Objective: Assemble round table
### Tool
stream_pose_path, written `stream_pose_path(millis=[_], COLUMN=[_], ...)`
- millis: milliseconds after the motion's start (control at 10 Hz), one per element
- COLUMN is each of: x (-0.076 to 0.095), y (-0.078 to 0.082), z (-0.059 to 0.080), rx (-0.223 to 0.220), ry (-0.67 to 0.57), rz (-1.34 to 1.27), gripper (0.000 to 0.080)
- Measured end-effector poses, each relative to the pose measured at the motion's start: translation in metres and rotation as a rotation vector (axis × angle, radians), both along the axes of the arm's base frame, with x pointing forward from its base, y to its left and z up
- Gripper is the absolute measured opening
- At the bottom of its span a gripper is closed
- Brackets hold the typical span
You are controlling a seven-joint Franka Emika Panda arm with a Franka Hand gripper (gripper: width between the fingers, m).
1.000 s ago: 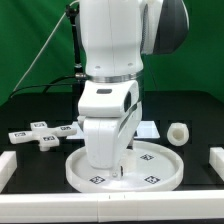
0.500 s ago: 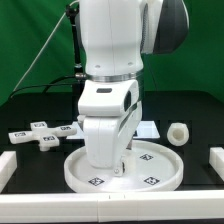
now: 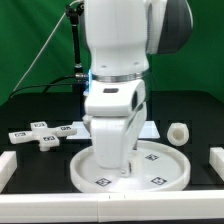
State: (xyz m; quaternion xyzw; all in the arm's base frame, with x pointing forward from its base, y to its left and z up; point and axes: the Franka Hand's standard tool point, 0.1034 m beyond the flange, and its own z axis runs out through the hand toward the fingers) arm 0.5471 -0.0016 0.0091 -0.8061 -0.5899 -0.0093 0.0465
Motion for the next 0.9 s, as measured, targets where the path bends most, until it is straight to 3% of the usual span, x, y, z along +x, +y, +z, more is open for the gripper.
stream_pose_path(millis=[200,500,900], x=[0.01,0.011,0.011], y=[0.018,0.037,0.037], z=[0.0,0.0,0.0], rx=[0.012,0.015,0.014], ry=[-0.011,-0.01,-0.01], rz=[0.019,0.015,0.014], gripper=[0.0412,0.0412,0.0412])
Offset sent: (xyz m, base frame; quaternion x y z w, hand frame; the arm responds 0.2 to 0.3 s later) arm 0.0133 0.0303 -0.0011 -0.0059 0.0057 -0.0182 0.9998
